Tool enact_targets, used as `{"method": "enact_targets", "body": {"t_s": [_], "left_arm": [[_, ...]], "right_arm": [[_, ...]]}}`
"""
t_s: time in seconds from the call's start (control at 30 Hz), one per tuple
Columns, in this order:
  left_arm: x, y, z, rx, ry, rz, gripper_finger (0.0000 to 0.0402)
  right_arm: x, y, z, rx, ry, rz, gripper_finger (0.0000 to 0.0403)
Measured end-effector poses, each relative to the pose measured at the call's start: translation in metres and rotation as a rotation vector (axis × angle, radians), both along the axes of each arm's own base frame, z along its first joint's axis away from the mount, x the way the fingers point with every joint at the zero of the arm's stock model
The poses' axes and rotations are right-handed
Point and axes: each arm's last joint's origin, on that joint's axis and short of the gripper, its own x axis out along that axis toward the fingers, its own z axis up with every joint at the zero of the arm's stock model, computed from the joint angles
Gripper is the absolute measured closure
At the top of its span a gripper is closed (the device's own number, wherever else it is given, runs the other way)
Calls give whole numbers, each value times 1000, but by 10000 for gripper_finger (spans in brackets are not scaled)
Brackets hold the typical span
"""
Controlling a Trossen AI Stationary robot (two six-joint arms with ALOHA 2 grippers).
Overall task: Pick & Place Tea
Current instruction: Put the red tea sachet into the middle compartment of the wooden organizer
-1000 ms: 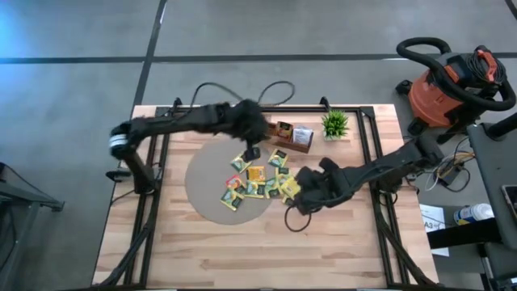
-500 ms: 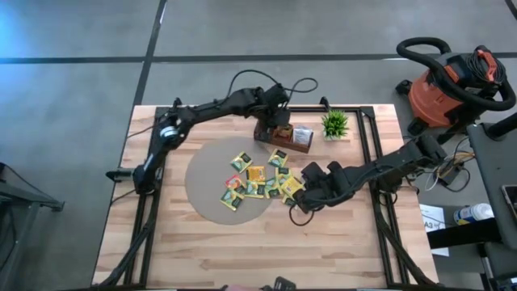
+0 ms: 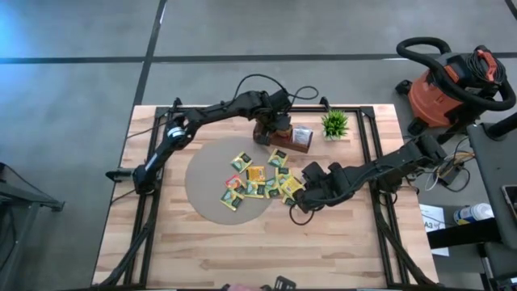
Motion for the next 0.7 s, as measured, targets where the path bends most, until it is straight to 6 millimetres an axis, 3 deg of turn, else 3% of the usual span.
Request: {"method": "enact_targets", "body": {"t_s": [0.13, 0.4, 0.7], "left_arm": [[3, 1, -3, 5, -11, -1, 401], [4, -1, -26, 35, 77, -12, 401], [8, -3, -29, 51, 46, -17, 401]], "right_arm": [[0, 0, 0, -1, 1, 2, 350], [0, 0, -1, 15, 10, 5, 349], [-1, 0, -3, 14, 14, 6, 349]]}}
